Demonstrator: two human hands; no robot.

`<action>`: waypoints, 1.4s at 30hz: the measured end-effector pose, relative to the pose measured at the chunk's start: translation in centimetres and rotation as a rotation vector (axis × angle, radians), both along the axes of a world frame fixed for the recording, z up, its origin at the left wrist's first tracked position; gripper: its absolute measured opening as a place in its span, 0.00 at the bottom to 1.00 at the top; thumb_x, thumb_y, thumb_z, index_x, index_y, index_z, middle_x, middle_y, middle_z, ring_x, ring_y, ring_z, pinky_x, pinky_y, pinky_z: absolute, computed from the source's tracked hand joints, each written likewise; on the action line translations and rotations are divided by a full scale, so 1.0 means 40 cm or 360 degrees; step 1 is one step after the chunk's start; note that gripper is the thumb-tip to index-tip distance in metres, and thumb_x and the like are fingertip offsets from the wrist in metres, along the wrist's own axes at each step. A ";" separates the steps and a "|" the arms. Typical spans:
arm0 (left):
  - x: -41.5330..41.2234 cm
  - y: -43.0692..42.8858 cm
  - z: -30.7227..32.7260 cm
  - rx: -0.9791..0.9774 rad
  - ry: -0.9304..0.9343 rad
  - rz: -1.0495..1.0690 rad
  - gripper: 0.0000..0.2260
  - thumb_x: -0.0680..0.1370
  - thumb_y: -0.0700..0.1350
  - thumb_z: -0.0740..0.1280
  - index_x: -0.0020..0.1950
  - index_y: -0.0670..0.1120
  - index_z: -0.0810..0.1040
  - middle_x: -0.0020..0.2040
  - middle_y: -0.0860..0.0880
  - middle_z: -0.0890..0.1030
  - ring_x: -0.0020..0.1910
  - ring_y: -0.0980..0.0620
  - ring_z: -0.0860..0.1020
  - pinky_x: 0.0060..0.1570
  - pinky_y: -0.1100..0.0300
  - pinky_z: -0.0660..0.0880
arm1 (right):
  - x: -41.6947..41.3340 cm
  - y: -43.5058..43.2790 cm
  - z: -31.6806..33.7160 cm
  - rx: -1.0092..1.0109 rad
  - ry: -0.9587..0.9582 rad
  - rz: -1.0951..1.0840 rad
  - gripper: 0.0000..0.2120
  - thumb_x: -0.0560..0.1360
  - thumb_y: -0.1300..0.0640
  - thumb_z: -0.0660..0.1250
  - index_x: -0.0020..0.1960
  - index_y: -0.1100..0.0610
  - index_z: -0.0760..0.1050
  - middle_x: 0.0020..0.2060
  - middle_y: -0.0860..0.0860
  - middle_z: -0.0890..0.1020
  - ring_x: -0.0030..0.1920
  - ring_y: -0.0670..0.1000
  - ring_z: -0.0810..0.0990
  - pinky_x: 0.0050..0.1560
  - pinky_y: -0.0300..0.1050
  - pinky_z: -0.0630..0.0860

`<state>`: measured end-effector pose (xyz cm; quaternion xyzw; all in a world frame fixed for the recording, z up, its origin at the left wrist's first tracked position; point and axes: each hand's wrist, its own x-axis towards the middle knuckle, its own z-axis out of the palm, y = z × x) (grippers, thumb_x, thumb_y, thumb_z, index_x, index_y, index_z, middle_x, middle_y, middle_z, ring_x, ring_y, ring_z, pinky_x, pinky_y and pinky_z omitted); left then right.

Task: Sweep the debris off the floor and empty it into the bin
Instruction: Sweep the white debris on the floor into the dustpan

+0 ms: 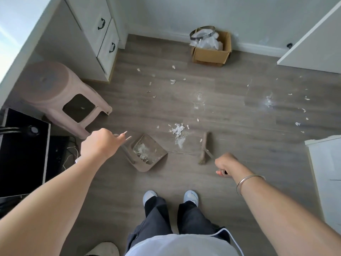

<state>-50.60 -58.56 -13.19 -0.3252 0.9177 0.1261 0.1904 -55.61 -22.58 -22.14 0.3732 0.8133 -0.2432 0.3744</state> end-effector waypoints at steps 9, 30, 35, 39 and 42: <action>0.005 -0.112 -0.016 0.0010 0.0005 -0.0026 0.24 0.75 0.64 0.62 0.35 0.44 0.76 0.34 0.46 0.77 0.36 0.43 0.77 0.38 0.56 0.72 | -0.024 -0.223 -0.033 -0.0314 -0.0130 -0.0253 0.07 0.80 0.65 0.54 0.44 0.61 0.68 0.37 0.58 0.75 0.09 0.48 0.67 0.15 0.29 0.63; -0.035 -0.052 -0.022 0.0093 0.0029 -0.0017 0.25 0.75 0.65 0.60 0.38 0.44 0.76 0.37 0.46 0.79 0.40 0.41 0.78 0.43 0.55 0.73 | -0.100 -0.137 0.051 -0.0122 0.0209 -0.0179 0.02 0.75 0.67 0.63 0.46 0.61 0.72 0.45 0.60 0.76 0.12 0.48 0.70 0.15 0.32 0.65; -0.050 0.008 -0.025 0.0081 -0.0013 0.0059 0.24 0.76 0.64 0.61 0.37 0.44 0.76 0.34 0.47 0.76 0.36 0.43 0.77 0.40 0.57 0.71 | -0.129 -0.056 0.060 0.0062 0.0280 0.0030 0.08 0.74 0.66 0.62 0.36 0.61 0.69 0.42 0.60 0.79 0.14 0.49 0.72 0.14 0.32 0.65; -0.063 0.065 -0.025 0.0071 -0.0011 0.0165 0.26 0.75 0.66 0.61 0.35 0.43 0.76 0.33 0.47 0.78 0.34 0.45 0.77 0.39 0.57 0.72 | -0.208 0.002 0.072 0.0148 0.0300 0.0242 0.11 0.75 0.66 0.61 0.34 0.62 0.70 0.30 0.57 0.79 0.20 0.50 0.75 0.14 0.35 0.68; -0.077 0.112 -0.019 0.0089 -0.0016 0.0263 0.25 0.75 0.66 0.62 0.34 0.44 0.76 0.33 0.47 0.79 0.35 0.44 0.79 0.39 0.57 0.74 | -0.285 0.042 0.078 0.0231 0.0308 0.0394 0.12 0.74 0.66 0.60 0.32 0.62 0.69 0.23 0.55 0.76 0.22 0.51 0.77 0.26 0.43 0.77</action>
